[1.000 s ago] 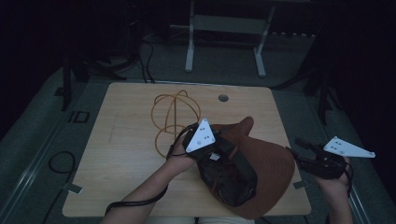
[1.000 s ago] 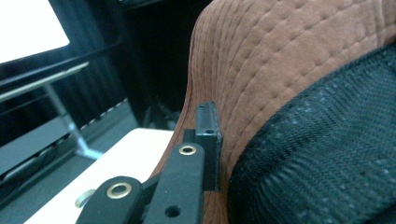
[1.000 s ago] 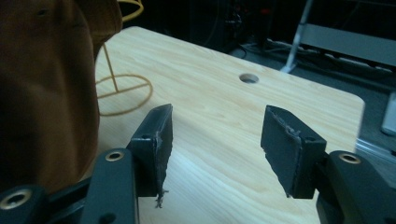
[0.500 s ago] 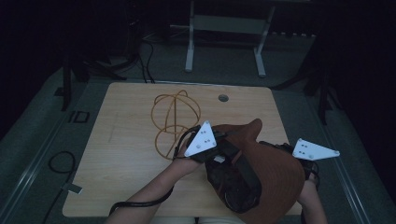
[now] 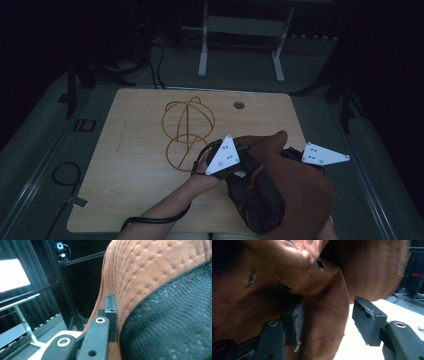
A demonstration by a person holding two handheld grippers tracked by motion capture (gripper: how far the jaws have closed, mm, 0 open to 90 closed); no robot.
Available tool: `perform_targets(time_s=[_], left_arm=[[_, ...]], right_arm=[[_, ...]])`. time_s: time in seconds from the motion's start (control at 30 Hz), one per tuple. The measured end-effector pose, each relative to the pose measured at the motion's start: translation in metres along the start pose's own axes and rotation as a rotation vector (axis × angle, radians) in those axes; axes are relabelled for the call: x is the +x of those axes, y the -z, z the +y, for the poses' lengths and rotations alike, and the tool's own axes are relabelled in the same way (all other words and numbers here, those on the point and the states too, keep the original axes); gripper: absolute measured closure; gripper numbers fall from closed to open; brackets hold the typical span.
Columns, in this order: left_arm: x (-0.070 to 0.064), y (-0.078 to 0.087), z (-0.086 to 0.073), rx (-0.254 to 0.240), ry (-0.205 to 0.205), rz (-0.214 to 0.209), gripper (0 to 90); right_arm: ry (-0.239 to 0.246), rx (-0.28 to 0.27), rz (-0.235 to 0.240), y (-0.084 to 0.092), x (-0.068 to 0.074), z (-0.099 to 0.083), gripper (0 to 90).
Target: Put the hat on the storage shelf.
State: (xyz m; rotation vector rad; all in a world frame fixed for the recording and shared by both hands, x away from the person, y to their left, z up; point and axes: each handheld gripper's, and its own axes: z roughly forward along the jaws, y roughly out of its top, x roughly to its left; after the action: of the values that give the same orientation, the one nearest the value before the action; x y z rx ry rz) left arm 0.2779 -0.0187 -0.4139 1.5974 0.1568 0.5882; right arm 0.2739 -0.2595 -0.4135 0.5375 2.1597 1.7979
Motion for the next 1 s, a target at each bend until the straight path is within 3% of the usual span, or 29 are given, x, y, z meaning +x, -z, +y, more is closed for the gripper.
perform_targets(time_s=[0.07,0.27,0.3,0.37,0.43,0.6,0.77,0.97,1.0], left_arm=[[0.0,0.0,0.001,-0.001,0.007,-0.001,86.9],[0.002,-0.001,-0.003,0.012,0.027,-0.007,86.7],[0.002,-0.001,-0.004,0.014,0.035,-0.005,86.7],[0.002,-0.001,-0.004,0.015,0.037,-0.01,86.7],[0.004,-0.001,-0.005,0.016,0.049,-0.022,86.7],[0.006,0.0,-0.003,0.011,0.051,-0.05,85.3],[0.009,0.002,0.003,0.023,0.033,-0.026,72.1],[0.013,0.007,0.009,0.023,0.051,-0.013,60.0],[0.014,0.009,0.009,0.025,0.055,-0.007,52.3]], right_arm=[[0.0,0.002,0.001,-0.001,0.0,0.001,46.2],[-0.003,0.04,0.002,-0.007,0.0,0.0,61.4],[-0.01,0.046,-0.005,-0.008,-0.001,-0.001,69.9],[-0.024,0.046,0.0,-0.009,-0.002,-0.001,73.2],[-0.027,0.054,-0.005,-0.009,-0.002,-0.001,84.9],[-0.02,0.056,-0.019,-0.006,0.001,0.001,88.0],[-0.011,0.048,-0.026,-0.003,0.003,0.002,88.2],[-0.014,0.024,-0.032,0.001,0.002,0.007,88.3],[-0.022,0.015,-0.055,0.004,0.0,0.008,88.3]])
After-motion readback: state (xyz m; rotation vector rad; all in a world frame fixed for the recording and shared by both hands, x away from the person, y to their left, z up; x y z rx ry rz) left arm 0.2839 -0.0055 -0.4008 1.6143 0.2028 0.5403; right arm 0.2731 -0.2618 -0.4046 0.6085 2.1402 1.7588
